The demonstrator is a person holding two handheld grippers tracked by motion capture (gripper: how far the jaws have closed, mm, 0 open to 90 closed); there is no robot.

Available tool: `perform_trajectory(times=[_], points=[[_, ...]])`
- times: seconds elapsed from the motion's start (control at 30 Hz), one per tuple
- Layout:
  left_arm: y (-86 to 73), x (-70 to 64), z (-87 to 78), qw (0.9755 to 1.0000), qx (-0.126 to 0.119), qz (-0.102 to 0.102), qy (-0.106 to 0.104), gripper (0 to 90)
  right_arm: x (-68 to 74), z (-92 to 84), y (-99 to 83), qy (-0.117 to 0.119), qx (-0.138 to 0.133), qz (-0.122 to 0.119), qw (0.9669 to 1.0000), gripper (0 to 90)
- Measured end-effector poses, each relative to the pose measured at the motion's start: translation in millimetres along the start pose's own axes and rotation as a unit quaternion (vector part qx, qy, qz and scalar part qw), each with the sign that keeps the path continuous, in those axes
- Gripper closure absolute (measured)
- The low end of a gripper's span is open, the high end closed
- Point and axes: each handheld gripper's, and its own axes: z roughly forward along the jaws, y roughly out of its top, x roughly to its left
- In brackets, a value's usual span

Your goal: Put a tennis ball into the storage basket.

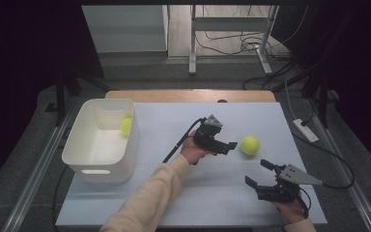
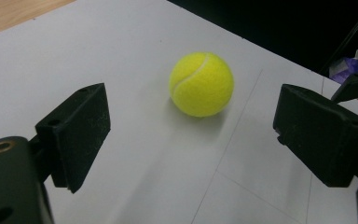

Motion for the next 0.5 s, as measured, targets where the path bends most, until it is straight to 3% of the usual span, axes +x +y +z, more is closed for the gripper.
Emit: perform_trajectory(times=[0.13, 0.5], points=[[2.5, -2.7, 5.4, 1.0, 0.001, -0.002, -0.002, 12.0, 1.4, -2.6, 1.8, -0.005, -0.015, -0.006, 0.9999, 13.1], [4.0, -4.4, 13.3, 1.0, 0.008, -0.001, -0.002, 11.9, 1.0, -1.7, 0.8, -0.001, -0.008, -0.005, 1.0, 13.0]])
